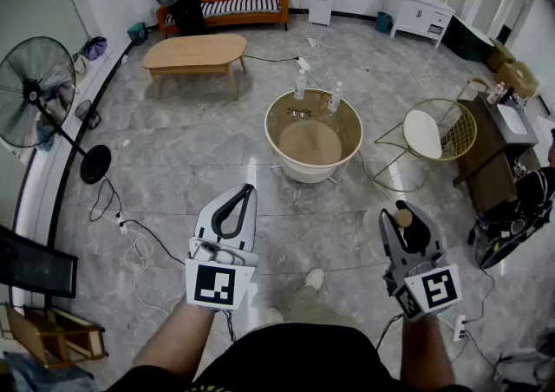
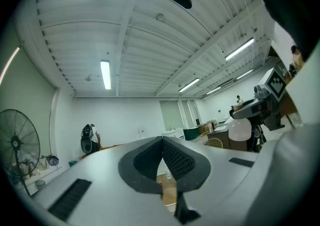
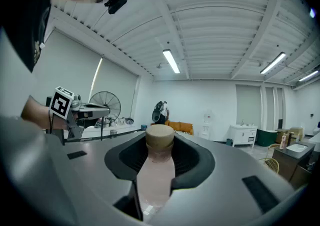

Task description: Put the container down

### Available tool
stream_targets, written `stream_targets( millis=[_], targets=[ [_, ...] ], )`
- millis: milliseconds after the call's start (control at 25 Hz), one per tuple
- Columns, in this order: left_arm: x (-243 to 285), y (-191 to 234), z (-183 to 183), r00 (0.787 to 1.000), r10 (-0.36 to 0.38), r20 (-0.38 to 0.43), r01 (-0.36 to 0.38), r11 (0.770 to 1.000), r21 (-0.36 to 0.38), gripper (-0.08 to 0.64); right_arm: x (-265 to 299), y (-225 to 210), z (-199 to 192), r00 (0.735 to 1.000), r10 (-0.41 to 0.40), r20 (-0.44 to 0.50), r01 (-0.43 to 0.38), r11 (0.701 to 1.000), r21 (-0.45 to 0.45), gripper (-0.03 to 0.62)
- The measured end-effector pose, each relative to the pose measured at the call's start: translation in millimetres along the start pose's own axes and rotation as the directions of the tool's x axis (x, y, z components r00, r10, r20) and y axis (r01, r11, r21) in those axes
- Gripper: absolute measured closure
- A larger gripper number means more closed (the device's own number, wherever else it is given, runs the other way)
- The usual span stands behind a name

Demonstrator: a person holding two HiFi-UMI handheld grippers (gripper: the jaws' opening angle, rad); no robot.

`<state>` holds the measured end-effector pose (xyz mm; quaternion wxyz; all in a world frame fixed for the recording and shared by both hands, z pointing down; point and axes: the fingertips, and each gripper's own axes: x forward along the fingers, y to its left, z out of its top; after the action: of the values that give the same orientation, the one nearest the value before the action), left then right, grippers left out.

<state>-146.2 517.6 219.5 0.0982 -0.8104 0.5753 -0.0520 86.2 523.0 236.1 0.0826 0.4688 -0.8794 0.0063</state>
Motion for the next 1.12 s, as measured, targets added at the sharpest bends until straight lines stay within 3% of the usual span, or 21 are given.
stream_targets(
  millis=[560, 1120],
  targets=[
    [73.0, 3.1, -14.6, 1.000, 0.009, -0.029, -0.010, 1.000, -0.030, 0.545, 46.1, -59.9, -6.6, 1.000, 0.011, 0.017, -0.012, 0.999, 0.038, 0.449],
    [115.5, -1.3, -33.2, 0.999, 0.003, -0.051, -0.005, 0.999, -0.047, 0.545, 69.5, -90.2, -13.0, 0.999, 0.044, -0.009, -0.043, 0.997, 0.065, 0.449]
  ],
)
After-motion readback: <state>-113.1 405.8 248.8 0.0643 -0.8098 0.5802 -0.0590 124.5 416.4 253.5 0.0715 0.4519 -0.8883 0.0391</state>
